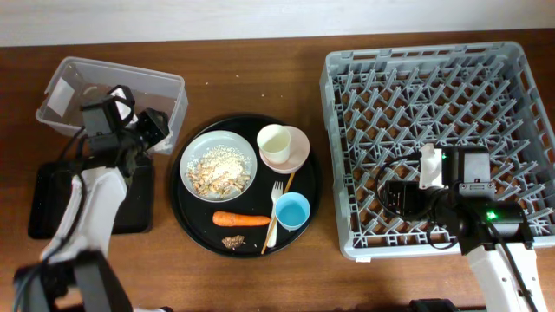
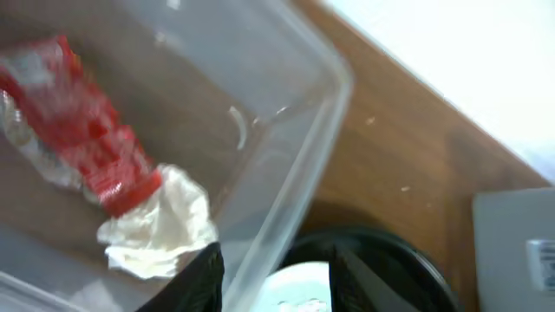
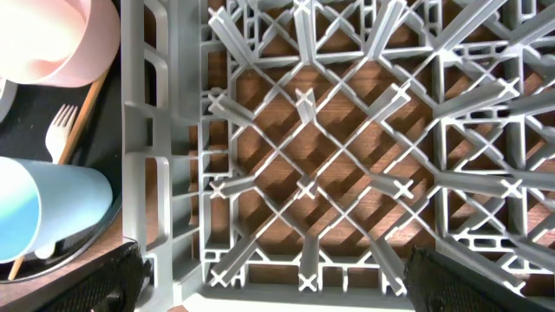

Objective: Sort waste into correct bins and load items into the dishwasher rack
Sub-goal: 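Drop the red wrapper into the clear bin with the left gripper, then grasp the white cup with the left gripper and lift it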

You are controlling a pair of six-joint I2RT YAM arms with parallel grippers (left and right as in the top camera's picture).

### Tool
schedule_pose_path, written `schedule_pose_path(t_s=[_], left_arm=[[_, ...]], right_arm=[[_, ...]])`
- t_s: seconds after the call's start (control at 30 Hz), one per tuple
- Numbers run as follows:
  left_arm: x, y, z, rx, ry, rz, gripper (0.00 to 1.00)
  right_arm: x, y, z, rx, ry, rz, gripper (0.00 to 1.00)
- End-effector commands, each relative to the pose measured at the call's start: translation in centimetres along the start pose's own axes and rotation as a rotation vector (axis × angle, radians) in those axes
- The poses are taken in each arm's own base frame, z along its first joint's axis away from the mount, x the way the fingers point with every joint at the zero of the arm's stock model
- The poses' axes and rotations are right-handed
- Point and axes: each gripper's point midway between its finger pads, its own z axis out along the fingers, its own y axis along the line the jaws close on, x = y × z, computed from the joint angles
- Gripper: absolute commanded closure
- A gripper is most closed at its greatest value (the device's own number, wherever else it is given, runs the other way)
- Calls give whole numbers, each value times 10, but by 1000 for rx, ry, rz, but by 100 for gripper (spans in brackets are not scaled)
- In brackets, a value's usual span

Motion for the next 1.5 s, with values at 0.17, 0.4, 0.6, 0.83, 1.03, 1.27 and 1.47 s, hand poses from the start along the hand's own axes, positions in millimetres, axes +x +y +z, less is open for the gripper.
schedule_pose_path(t_s=[0.17, 0.4, 0.6, 0.83, 1.03, 1.27, 1.47], left_arm=[[120, -88, -35, 39, 328, 439, 44], [95, -160, -10, 79, 318, 533, 55], [135, -143, 54, 41, 503, 512, 53], [165, -148, 75, 50, 549, 546, 98], [107, -174, 20, 96, 495, 500, 100], [69, -247, -100, 946, 634, 237, 100], [148, -298, -117, 990, 786, 379, 100]], right_arm=[[-2, 1, -5, 6, -5, 2, 1], [0, 0, -5, 6, 1, 3, 1], [0, 0, -5, 7, 3, 3, 1], [0, 0, -5, 7, 4, 4, 1], [4, 0, -5, 8, 19, 9, 1], [-58, 61, -61, -587, -242, -86, 1], [-69, 123, -99, -1245, -326, -258, 1]])
